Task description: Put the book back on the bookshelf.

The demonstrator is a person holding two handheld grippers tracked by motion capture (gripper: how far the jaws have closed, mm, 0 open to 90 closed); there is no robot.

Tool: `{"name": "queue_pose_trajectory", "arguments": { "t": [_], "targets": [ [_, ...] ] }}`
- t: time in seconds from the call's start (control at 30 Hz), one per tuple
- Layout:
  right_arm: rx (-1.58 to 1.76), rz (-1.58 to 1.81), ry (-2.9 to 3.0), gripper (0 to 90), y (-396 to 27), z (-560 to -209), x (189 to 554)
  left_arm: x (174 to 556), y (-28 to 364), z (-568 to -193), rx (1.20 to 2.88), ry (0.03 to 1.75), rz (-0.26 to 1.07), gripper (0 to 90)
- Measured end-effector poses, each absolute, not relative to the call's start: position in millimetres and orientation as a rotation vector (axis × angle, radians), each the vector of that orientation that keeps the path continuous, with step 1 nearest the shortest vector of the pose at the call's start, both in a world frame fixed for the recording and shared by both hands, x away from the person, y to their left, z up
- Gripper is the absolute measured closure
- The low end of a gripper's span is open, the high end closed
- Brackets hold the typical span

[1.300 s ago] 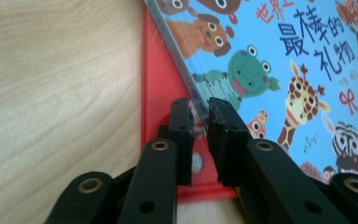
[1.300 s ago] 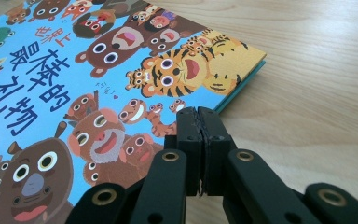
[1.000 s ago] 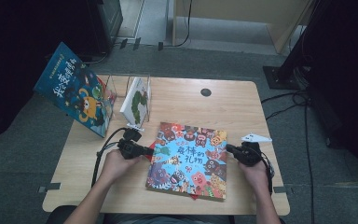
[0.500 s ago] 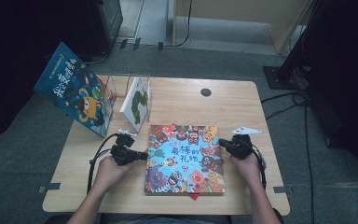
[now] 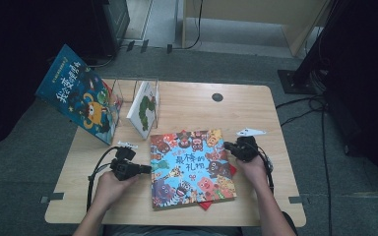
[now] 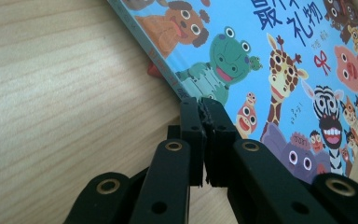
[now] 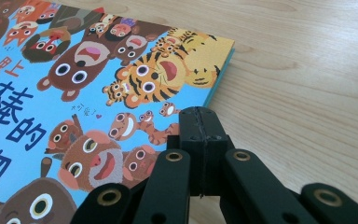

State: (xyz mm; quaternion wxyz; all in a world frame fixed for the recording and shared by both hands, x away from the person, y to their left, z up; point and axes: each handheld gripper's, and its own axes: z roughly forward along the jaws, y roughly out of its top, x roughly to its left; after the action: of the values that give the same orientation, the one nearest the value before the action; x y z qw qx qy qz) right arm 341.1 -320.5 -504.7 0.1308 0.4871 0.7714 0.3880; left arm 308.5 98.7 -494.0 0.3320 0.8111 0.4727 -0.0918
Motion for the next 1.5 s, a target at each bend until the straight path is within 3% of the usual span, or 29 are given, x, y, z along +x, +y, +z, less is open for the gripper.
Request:
{"name": "queue_pose_trajectory", "arguments": {
  "t": [0.63, 1.5],
  "targets": [
    [1.38, 1.168, 2.268, 90.0, -306, -507, 361, 289, 104, -494, 2.094, 1.267, -0.241, 90.0],
    [1.432, 1.161, 2.162, 90.0, -343, -497, 323, 299, 38, -495, 2.154, 1.129, -0.28, 87.1]
  ]
}}
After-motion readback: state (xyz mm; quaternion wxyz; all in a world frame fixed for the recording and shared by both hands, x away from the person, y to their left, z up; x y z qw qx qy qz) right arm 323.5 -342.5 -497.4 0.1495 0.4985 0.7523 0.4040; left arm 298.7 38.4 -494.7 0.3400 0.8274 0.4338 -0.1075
